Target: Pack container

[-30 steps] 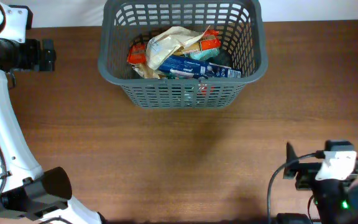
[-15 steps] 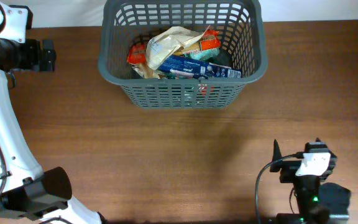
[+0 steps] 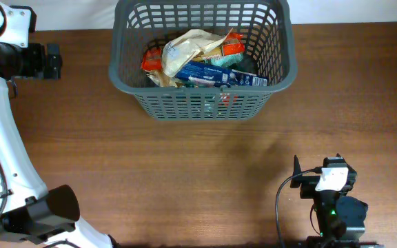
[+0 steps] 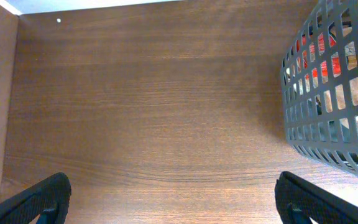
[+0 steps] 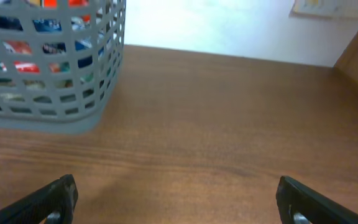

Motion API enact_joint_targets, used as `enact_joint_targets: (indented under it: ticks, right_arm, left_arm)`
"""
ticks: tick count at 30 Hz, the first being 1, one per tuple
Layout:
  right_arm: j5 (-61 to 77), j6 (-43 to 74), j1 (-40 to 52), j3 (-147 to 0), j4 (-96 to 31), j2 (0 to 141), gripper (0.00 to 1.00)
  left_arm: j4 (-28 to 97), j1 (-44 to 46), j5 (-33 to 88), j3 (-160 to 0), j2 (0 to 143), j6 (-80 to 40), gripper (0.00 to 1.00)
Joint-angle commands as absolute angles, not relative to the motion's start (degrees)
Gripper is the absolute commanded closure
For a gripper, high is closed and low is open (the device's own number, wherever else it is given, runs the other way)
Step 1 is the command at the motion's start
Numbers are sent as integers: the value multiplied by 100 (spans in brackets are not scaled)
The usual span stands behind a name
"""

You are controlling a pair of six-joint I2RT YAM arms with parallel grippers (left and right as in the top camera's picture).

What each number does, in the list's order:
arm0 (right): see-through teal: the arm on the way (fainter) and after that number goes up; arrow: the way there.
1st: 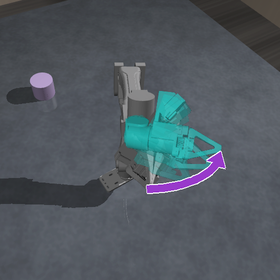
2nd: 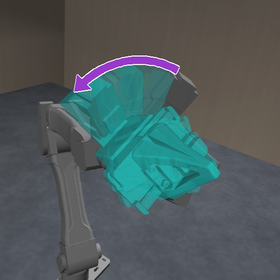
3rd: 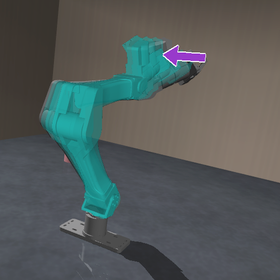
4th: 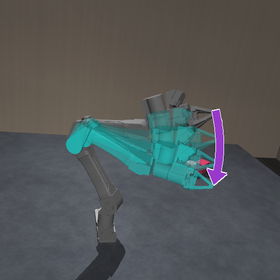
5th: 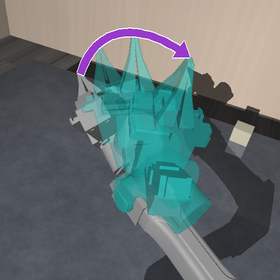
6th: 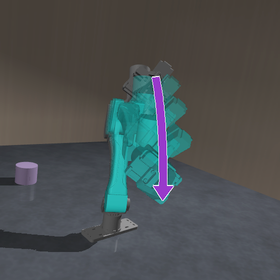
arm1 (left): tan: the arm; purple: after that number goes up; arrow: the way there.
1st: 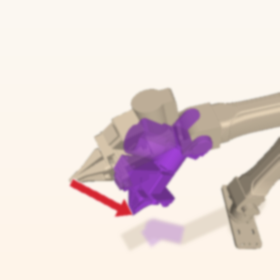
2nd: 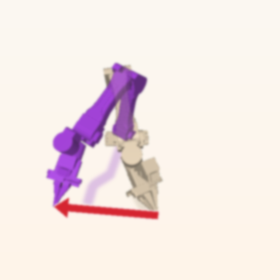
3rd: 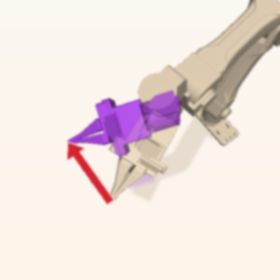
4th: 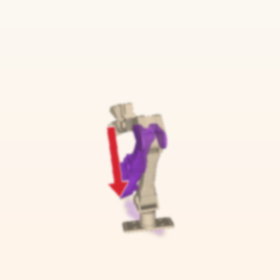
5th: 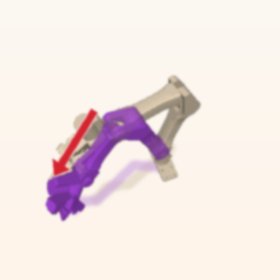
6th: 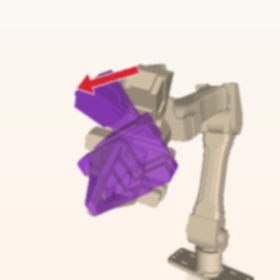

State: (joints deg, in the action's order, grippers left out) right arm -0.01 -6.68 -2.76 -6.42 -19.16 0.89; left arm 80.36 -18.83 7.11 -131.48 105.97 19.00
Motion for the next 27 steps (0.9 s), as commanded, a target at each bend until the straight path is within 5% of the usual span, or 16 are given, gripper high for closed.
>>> enact_joint_targets:
  ticks: [1, 19, 27]
  right_arm:
    - [-69, -705, -222, -567, -1857, 19, 1]
    - [-69, -705, -222, -567, -1859, 21, 1]
    - [-71, -705, -222, -567, -1859, 21, 1]
  left_arm:
    - [8025, -1925, 773, -13124, 10595, 1822, 1]
    - [8025, -1925, 770, -13115, 10595, 1822, 1]
    - [8016, -1653, 773, -12291, 9384, 1822, 1]
